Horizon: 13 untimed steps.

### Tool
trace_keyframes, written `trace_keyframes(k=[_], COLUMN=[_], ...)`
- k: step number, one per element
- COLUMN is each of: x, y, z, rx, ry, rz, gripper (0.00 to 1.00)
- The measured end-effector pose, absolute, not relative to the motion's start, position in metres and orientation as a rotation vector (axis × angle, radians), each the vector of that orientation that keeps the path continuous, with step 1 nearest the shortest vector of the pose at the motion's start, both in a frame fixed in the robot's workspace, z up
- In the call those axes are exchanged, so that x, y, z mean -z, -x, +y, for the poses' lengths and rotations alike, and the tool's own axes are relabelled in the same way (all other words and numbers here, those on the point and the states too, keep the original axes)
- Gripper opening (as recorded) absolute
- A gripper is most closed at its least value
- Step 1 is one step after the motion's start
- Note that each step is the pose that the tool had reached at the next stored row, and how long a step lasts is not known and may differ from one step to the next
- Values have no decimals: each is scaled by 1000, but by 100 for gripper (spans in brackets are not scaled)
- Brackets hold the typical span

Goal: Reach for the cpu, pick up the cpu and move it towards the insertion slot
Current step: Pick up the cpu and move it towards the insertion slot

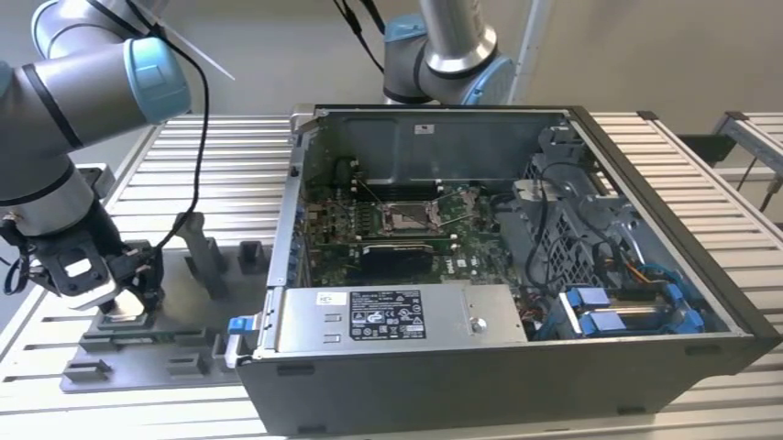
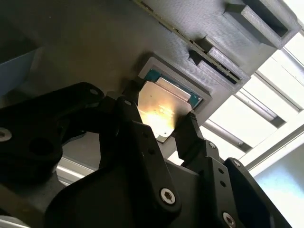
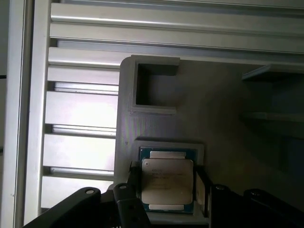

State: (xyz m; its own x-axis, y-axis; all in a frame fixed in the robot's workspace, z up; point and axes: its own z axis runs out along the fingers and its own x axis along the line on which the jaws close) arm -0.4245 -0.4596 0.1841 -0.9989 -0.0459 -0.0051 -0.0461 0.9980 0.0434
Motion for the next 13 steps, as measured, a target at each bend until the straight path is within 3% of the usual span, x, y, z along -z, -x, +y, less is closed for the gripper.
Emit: trace_keyframes(k=[13], x=[-190], y=[424], z=[-460], rx=[-68], ry=[72], rz=[3136], gripper=[0])
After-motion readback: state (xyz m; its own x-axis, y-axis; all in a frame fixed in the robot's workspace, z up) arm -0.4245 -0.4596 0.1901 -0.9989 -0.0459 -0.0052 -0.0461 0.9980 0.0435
